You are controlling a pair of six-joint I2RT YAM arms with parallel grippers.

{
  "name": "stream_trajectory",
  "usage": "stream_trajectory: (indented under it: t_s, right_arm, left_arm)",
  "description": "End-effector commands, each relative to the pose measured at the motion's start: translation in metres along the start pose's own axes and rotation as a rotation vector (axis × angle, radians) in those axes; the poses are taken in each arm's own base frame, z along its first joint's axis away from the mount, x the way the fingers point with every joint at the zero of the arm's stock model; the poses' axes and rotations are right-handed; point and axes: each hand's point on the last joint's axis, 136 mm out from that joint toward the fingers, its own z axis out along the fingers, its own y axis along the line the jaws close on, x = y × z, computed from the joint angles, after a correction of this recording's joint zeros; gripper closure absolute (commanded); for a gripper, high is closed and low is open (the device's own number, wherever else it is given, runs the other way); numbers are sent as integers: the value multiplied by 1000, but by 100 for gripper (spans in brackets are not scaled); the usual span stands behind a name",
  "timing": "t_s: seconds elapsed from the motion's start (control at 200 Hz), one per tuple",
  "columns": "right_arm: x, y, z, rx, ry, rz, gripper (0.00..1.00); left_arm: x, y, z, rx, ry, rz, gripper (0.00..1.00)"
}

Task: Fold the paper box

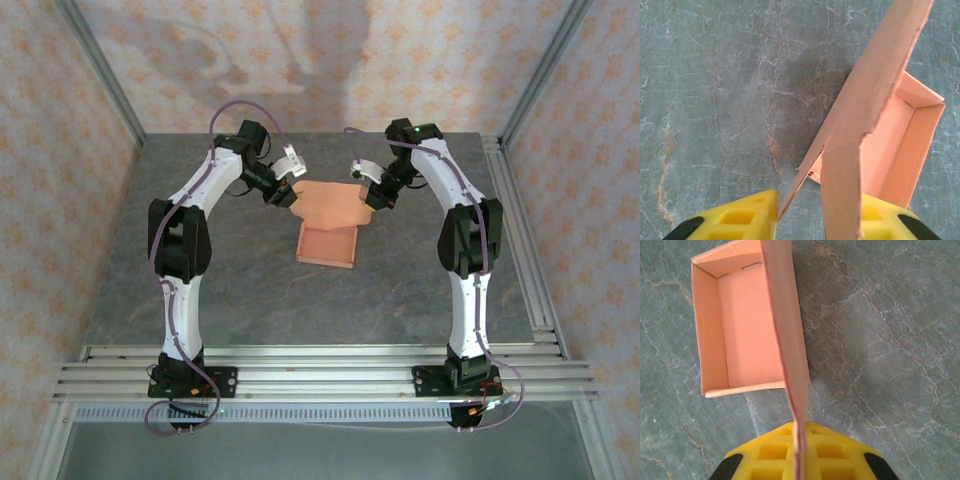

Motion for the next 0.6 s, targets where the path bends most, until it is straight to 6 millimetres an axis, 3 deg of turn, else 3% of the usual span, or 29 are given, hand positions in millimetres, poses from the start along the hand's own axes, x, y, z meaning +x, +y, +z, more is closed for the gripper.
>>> stream_trajectory:
  t_s: [0.0,0.3,0.596]
  right_arm:
    - [-4,10,-14,8,4,-3,100]
    - [-10,10,-15,15,-1,15,100]
    - [-22,3,-19,125,-15,87,100]
  left_arm:
    - [0,-1,-4,0,14,3,73]
    - [-6,-5,-6,16,-15,-13,95]
    - [-23,-14,-15,-5,-95,-46,99]
